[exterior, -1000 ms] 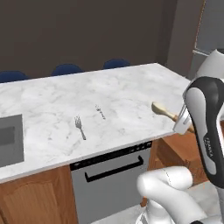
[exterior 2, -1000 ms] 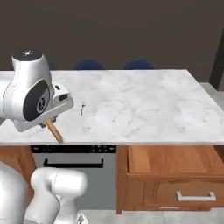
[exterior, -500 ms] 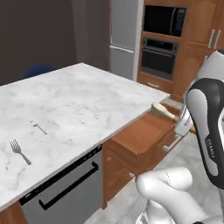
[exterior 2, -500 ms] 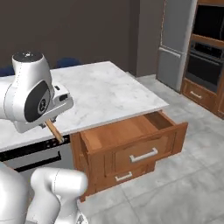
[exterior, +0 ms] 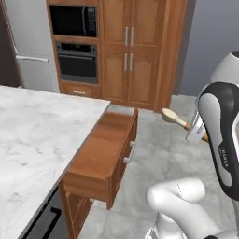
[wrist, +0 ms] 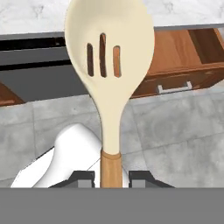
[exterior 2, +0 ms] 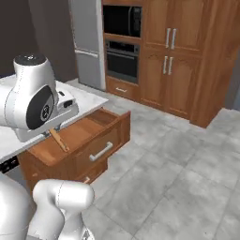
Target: Organize the utensils by type. Pick up the wooden spoons from the counter and place them in the open cabinet. Then pick up the metallic utensils from the counter and place them in the open drawer.
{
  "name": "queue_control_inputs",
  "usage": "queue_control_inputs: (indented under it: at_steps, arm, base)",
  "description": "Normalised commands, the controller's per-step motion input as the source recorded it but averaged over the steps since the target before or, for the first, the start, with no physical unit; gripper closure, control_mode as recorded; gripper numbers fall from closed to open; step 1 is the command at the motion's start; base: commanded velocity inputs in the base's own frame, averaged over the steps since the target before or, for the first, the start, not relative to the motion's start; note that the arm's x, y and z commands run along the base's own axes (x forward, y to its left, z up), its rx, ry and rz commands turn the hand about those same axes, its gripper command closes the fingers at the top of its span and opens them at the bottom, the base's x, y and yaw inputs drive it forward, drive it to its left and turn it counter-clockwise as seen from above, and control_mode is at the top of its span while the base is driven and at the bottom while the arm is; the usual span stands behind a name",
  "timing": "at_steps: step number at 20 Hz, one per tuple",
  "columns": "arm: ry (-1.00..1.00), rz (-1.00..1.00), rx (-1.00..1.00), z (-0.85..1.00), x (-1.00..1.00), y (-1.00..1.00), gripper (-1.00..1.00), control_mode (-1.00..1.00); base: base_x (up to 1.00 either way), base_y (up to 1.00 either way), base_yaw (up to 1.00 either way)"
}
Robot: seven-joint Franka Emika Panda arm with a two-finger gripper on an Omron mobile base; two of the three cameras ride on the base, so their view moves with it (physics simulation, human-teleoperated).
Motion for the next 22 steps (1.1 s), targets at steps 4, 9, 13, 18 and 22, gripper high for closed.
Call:
queue_control_inputs:
  at_steps: [4,9,13,18,22]
  arm:
    - [0.00,0.00,0.00,0.00,0.00,0.00,1.00,1.00]
    - [0.00,0.00,0.00,0.00,0.00,0.00,1.00,1.00]
    - [0.00,0.00,0.00,0.00,0.00,0.00,1.00,1.00]
    - [0.00,0.00,0.00,0.00,0.00,0.00,1.00,1.00]
    - [0.00,0.00,0.00,0.00,0.00,0.00,1.00,1.00]
  base:
    - [0.00,-0.12,-0.76]
    - [0.00,-0.05,-0.84]
    - [0.00,-0.03,-0.87]
    - [0.00,-0.02,-0.87]
    - [0.00,-0.03,-0.87]
